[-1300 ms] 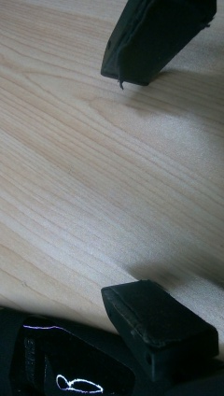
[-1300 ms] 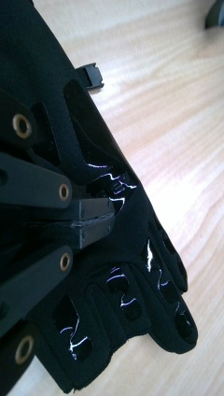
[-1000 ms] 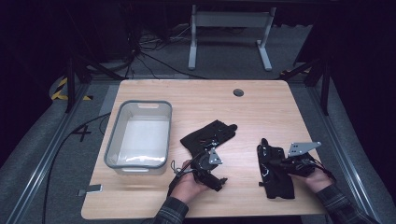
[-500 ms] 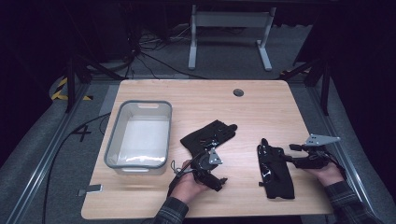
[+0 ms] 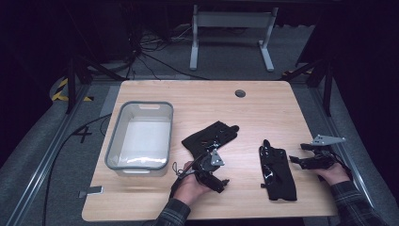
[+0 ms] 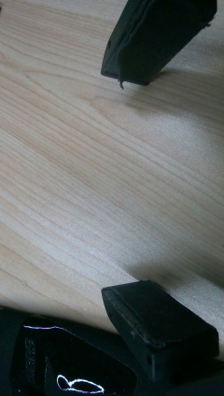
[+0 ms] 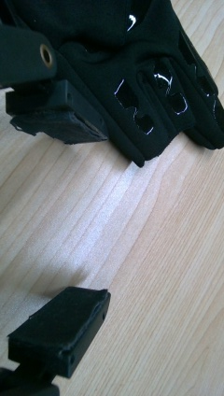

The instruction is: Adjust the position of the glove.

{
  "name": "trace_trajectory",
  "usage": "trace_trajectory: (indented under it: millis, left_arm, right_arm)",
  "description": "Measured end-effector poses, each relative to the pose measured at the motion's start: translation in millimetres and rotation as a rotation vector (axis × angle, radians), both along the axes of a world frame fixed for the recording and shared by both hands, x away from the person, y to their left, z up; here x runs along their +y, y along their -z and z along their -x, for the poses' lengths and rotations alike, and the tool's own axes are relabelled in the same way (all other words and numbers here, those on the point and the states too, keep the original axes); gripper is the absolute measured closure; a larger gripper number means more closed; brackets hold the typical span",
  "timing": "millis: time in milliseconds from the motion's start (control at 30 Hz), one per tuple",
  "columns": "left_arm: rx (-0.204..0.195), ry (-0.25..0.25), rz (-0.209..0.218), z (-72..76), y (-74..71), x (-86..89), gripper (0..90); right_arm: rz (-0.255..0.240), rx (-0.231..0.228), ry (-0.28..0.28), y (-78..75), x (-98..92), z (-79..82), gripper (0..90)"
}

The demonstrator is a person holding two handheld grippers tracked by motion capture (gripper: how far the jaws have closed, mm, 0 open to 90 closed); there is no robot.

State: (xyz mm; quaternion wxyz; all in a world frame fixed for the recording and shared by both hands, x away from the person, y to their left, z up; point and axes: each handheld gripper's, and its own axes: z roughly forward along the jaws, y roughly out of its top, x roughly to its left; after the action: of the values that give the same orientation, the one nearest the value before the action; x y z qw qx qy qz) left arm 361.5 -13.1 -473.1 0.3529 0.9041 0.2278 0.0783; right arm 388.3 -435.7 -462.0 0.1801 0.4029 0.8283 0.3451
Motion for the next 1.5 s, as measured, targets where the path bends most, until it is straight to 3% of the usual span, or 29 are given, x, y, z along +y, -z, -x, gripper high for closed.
trace_trajectory:
  millis: [67, 200, 467, 500, 533, 600, 733, 1033, 1167, 1433, 1500]
  left_arm:
    - [-0.004, -0.001, -0.002, -0.4, -2.1, 0.9, 12.2]
    - [0.01, -0.026, -0.022, -2.6, -9.0, 1.9, 20.8]
    - [-0.017, -0.103, -0.03, -16.7, -26.9, 2.1, 63.3]
    - [-0.014, -0.109, -0.024, -18.7, -28.2, 2.5, 76.9]
    - [0.007, -0.123, -0.023, -21.2, -30.0, 3.4, 76.9]
    - [0.015, -0.141, -0.011, -26.8, -33.3, 5.1, 88.7]
    - [0.027, -0.156, -0.013, -38.2, -36.7, 5.8, 89.8]
    - [0.005, -0.225, -0.009, -62.4, -34.2, 5.2, 89.9]
    - [0.011, -0.227, 0.01, -71.2, -32.6, 2.5, 89.8]
    - [0.024, -0.206, -0.041, -80.7, -20.3, -10.7, 89.8]
    - [0.028, -0.205, -0.038, -80.1, -20.5, -11.4, 89.8]
  right_arm:
    - [0.001, 0.0, 0.001, 0.0, 0.0, -0.1, 18.7]
    - [0.002, 0.0, 0.002, 0.1, 0.1, -0.2, 17.9]
    - [0.003, 0.001, 0.009, 0.2, 0.2, -0.1, 17.5]
    - [0.002, 0.001, 0.01, 0.2, 0.2, -0.1, 17.5]
    - [0.002, 0.001, 0.01, 0.2, 0.2, -0.1, 17.5]
    - [0.003, 0.0, 0.01, 0.2, 0.1, -0.1, 17.5]
    - [0.003, 0.001, 0.012, 0.2, 0.2, 0.0, 17.5]
    - [0.0, -0.006, 0.025, 0.8, -0.4, 1.5, 17.5]
    - [-0.001, -0.007, 0.026, 0.9, -0.5, 1.7, 17.5]
    - [0.0, -0.007, 0.025, 0.9, -0.5, 1.7, 17.4]
    - [-0.001, -0.007, 0.025, 0.9, -0.5, 1.7, 17.4]
